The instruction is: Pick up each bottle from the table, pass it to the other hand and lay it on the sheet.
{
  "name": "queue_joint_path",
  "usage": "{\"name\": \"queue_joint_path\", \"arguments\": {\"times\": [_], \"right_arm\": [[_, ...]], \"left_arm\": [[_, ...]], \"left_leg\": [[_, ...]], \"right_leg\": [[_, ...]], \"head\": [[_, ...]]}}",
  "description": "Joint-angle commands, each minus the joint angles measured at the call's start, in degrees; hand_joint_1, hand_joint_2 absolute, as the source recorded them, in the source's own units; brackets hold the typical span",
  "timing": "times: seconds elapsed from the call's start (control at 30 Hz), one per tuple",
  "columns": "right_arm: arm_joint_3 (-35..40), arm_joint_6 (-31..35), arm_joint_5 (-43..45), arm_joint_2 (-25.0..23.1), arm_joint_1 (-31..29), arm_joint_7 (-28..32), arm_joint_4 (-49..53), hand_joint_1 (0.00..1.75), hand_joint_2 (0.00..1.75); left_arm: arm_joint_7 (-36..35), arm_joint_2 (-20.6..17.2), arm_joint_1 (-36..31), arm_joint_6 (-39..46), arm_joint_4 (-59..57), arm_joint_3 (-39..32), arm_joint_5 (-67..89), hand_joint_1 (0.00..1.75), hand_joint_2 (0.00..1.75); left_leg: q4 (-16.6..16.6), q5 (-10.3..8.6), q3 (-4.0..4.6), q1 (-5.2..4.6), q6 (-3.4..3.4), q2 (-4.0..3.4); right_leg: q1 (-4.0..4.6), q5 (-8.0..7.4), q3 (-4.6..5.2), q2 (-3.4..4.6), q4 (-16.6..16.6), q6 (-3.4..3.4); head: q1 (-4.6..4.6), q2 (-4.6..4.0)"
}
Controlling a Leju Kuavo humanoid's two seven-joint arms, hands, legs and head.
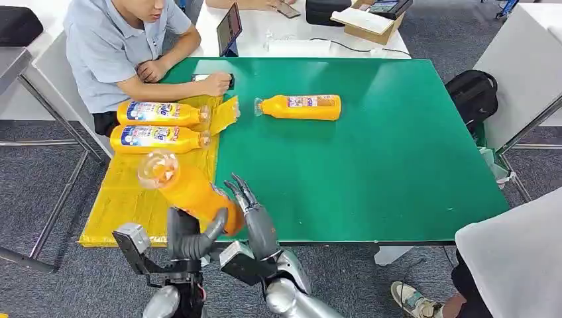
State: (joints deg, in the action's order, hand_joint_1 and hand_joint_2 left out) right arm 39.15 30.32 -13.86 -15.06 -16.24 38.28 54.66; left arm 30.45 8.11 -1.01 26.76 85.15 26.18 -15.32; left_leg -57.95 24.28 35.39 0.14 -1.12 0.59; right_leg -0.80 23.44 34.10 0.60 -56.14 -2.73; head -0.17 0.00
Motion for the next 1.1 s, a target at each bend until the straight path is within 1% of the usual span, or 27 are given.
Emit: {"name": "queue_joint_path", "arguments": {"times": [0.03, 0.1, 0.13, 0.2, 0.23, 0.27, 0.3, 0.33, 0.37, 0.4, 0.47, 0.5, 0.57, 0.6, 0.63, 0.7, 0.73, 0.77, 0.8, 0.83, 0.87, 0.9, 0.93, 0.97, 1.0, 1.07, 1.1], "right_arm": [[6.53, 4.84, -0.74, 2.41, -0.78, 1.72, 2.49, 0.0, 0.0], [6.8, 5.97, 0.17, 3.32, -0.15, 1.72, 3.89, 0.0, 0.0], [6.96, 6.05, 0.36, 3.56, -0.09, 1.72, 4.09, 0.0, 0.0], [6.99, 6.26, 0.74, 4.02, 0.44, 1.72, 4.19, 0.0, 0.0], [6.99, 6.26, 0.74, 4.02, 0.44, 1.72, 4.19, 0.0, 0.0], [7.09, 5.53, 1.66, 4.36, 0.86, 1.72, 4.26, 0.0, 0.0], [7.23, 4.49, 2.42, 4.52, 1.17, 1.72, 4.17, 0.0, 0.0], [7.28, 4.47, 2.44, 4.58, 1.29, 1.72, 4.28, 0.0, 0.0], [7.4, 3.24, 3.39, 4.67, 1.65, 1.72, 4.32, 0.0, 0.0], [7.76, 1.77, 4.2, 4.81, 2.07, 1.72, 4.56, 0.0, 0.0], [7.96, 1.21, 4.62, 4.83, 2.49, 1.72, 4.86, 0.0, 0.0], [8.25, -0.27, 5.32, 4.92, 2.87, 1.72, 5.53, 0.0, 0.0], [8.35, -0.36, 5.36, 4.81, 3.16, 1.72, 5.74, 0.0, 0.0], [8.3, -1.35, 5.81, 4.7, 3.34, 1.72, 5.59, 0.0, 0.0], [8.24, -1.45, 5.91, 4.63, 3.41, 1.72, 5.41, 0.0, 0.0], [8.03, -3.04, 6.62, 4.34, 3.5, 1.72, 4.31, 0.0, 0.0], [8.01, -3.08, 6.62, 4.31, 3.56, 1.72, 4.23, 0.0, 0.0], [8.04, -3.41, 6.77, 4.31, 3.7, 1.72, 4.16, 0.0, 0.0], [7.93, -3.47, 6.82, 4.26, 3.67, 1.72, 3.98, 0.0, 0.0], [7.93, -3.47, 6.82, 4.26, 3.67, 1.72, 3.98, 0.0, 0.0], [7.72, -3.6, 6.9, 4.25, 3.65, 1.72, 4.12, 0.0, 0.0], [7.51, -3.79, 6.92, 4.25, 3.73, 1.72, 4.29, 0.0, 0.0], [7.39, -3.68, 6.85, 4.24, 3.72, 1.72, 4.37, 0.0, 0.0], [7.24, -3.81, 6.84, 4.29, 3.65, 1.72, 4.33, 0.0, 0.0], [7.02, -4.03, 6.78, 4.21, 3.64, 1.72, 4.23, 0.0, 0.0], [6.87, -4.25, 6.73, 4.18, 3.67, 1.72, 4.13, 0.0, 0.0], [6.75, -4.64, 6.49, 4.12, 3.72, 1.72, 4.07, 0.0, 0.0]], "left_arm": [[3.86, -1.25, -6.31, 8.41, -11.82, -9.6, 9.89, 1.75, 1.75], [1.78, -2.68, -8.91, 12.55, -16.68, -11.3, 17.8, 1.75, 1.75], [1.91, -2.57, -9.47, 11.99, -17.68, -12.41, 17.93, 1.75, 1.75], [1.28, -2.33, -11.75, 13.11, -22.03, -16.84, 28.32, 1.75, 1.75], [1.28, -2.33, -11.75, 13.11, -22.03, -16.84, 28.32, 1.75, 1.75], [0.34, -1.14, -13.21, 13.24, -25.56, -22.27, 40.11, 1.75, 1.75], [-1.9, -1.06, -14.28, 13.24, -27.55, -26.07, 51.8, 1.75, 1.75], [-1.94, -1.12, -14.64, 13.24, -28.1, -26.16, 51.91, 1.75, 1.75], [-5.39, -1.95, -15.97, 13.24, -30.95, -27.12, 61.46, 1.75, 1.75], [-8.56, -3.66, -17.89, 13.24, -35.19, -25.91, 67.81, 1.75, 1.75], [-9.42, -4.76, -19.26, 13.24, -38.01, -24.88, 69.05, 1.75, 1.75], [-12.28, -6.1, -21.35, 10.68, -41.84, -22.59, 70.89, 1.75, 1.75], [-13.29, -6.71, -22.66, 9.36, -43.6, -21.71, 70.96, 1.75, 1.75], [-16.17, -7.82, -24.21, 8.15, -45.59, -19.24, 73.61, 1.75, 1.75], [-16.56, -7.99, -24.77, 7.76, -45.85, -18.75, 74.09, 1.75, 1.75], [-19.35, -8.78, -26.44, 5.68, -47.69, -17.03, 76.19, 1.75, 1.75], [-19.54, -8.92, -26.78, 5.26, -47.91, -16.62, 76.63, 1.75, 1.75], [-20.5, -9.1, -27.49, 4.09, -48.58, -15.85, 77.51, 1.75, 1.75], [-20.91, -9.07, -28.04, 2.77, -49.03, -15.17, 78.07, 1.54, 1.75], [-20.91, -9.07, -28.04, 2.77, -49.03, -15.17, 78.07, 1.54, 1.75], [-21.07, -8.86, -28.52, 0.77, -49.32, -14.29, 78.31, 0.8, 1.75], [-21.22, -8.92, -28.63, -0.84, -49.15, -13.68, 78.23, 0.26, 1.75], [-21.21, -8.8, -28.63, -1.26, -48.97, -13.48, 78.13, 0.21, 1.75], [-20.92, -8.56, -28.45, -1.76, -48.62, -13.4, 77.6, 0.05, 1.75], [-19.95, -8.34, -28.11, -2.59, -47.9, -13.49, 76.16, 0.0, 1.75], [-18.23, -7.75, -27.5, -3.62, -46.78, -14.05, 73.61, 0.0, 1.75], [-15.48, -7.46, -26.76, -6.01, -45.26, -14.77, 69.41, 0.0, 1.75]], "left_leg": [[0.11, 0.05, -0.34, 0.02, 0.1, -0.17], [0.1, -0.02, -0.21, 0.03, 0.07, 0.08], [0.11, -0.02, -0.27, 0.05, 0.08, 0.17], [0.13, -0.04, -0.28, 0.04, 0.07, 0.08], [0.18, -0.02, -0.4, 0.05, 0.08, -0.02], [0.12, -0.01, -0.31, 0.07, 0.08, -0.03], [0.09, -0.04, -0.18, 0.05, 0.06, 0.0], [0.13, -0.03, -0.33, 0.07, 0.09, 0.01], [0.15, -0.03, -0.34, 0.06, 0.09, 0.02], [0.14, -0.03, -0.32, 0.07, 0.09, 0.05], [0.18, -0.02, -0.42, 0.04, 0.11, 0.01], [0.09, -0.03, -0.23, 0.06, 0.07, 0.01], [0.15, 0.0, -0.4, 0.06, 0.13, 0.06], [0.12, 0.05, -0.45, 0.09, 0.16, -0.03], [0.09, -0.04, -0.22, 0.06, 0.11, 0.07], [0.06, 0.0, -0.32, 0.11, 0.15, 0.21], [0.05, -0.02, -0.22, 0.09, 0.11, 0.05], [0.04, 0.02, -0.29, 0.09, 0.12, 0.01], [0.06, -0.02, -0.24, 0.09, 0.1, 0.04], [0.05, 0.0, -0.3, 0.09, 0.11, 0.07], [0.05, -0.05, -0.16, 0.07, 0.09, 0.01], [0.05, -0.01, -0.26, 0.09, 0.1, -0.03], [0.05, -0.05, -0.18, 0.06, 0.09, 0.01], [0.05, -0.03, -0.25, 0.08, 0.1, 0.01], [0.07, -0.05, -0.2, 0.06, 0.09, -0.03], [0.06, -0.04, -0.2, 0.05, 0.09, -0.03], [0.07, 0.01, -0.3, 0.07, 0.11, -0.06]], "right_leg": [[0.04, 0.03, -0.25, 0.08, 0.06, 0.16], [0.05, 0.04, -0.15, -0.21, 0.08, 0.12], [0.06, 0.07, -0.24, -0.29, 0.09, 0.13], [0.04, 0.02, -0.23, -0.1, 0.11, 0.11], [0.05, 0.02, -0.34, -0.05, 0.15, 0.15], [0.07, 0.03, -0.28, -0.08, 0.11, 0.13], [0.04, 0.0, -0.14, -0.08, 0.06, 0.09], [0.07, 0.03, -0.3, -0.13, 0.11, 0.15], [0.05, 0.03, -0.3, -0.12, 0.12, 0.14], [0.07, 0.03, -0.31, -0.13, 0.13, 0.15], [0.05, 0.05, -0.37, -0.11, 0.13, 0.17], [0.05, 0.02, -0.2, -0.08, 0.08, 0.11], [0.07, 0.09, -0.38, -0.18, 0.07, 0.2], [0.1, 0.13, -0.38, -0.13, 0.04, 0.23], [0.06, 0.06, -0.17, -0.19, 0.04, 0.14], [0.12, 0.14, -0.35, -0.33, 0.03, 0.19], [0.08, 0.06, -0.18, -0.12, 0.0, 0.14], [0.09, 0.1, -0.25, -0.13, -0.01, 0.17], [0.08, 0.08, -0.22, -0.17, 0.01, 0.13], [0.08, 0.11, -0.29, -0.2, 0.01, 0.15], [0.06, 0.02, -0.14, -0.07, 0.01, 0.1], [0.08, 0.04, -0.24, -0.06, 0.03, 0.13], [0.05, 0.02, -0.16, -0.08, 0.0, 0.1], [0.07, 0.04, -0.23, -0.11, 0.02, 0.14], [0.05, 0.02, -0.16, -0.06, 0.02, 0.12], [0.04, 0.03, -0.16, -0.05, 0.02, 0.11], [0.06, 0.06, -0.26, -0.06, 0.03, 0.14]], "head": [[-0.09, 0.0], [-0.04, 0.0], [0.0, 0.0], [-0.04, 0.0], [-0.04, 0.0], [-0.02, 0.0], [-0.02, 0.0], [-0.02, 0.0], [-0.02, 0.0], [0.0, 0.0], [-0.02, 0.0], [0.0, 0.0], [-0.04, 0.0], [-0.02, 0.0], [-0.04, 0.0], [0.0, 0.0], [-0.04, 0.0], [-0.04, 0.0], [-0.02, 0.0], [-0.02, 0.0], [-0.02, 0.0], [-0.04, 0.0], [-0.02, 0.0], [-0.02, 0.0], [-0.02, 0.0], [-0.02, 0.0], [-0.02, 0.0]]}}
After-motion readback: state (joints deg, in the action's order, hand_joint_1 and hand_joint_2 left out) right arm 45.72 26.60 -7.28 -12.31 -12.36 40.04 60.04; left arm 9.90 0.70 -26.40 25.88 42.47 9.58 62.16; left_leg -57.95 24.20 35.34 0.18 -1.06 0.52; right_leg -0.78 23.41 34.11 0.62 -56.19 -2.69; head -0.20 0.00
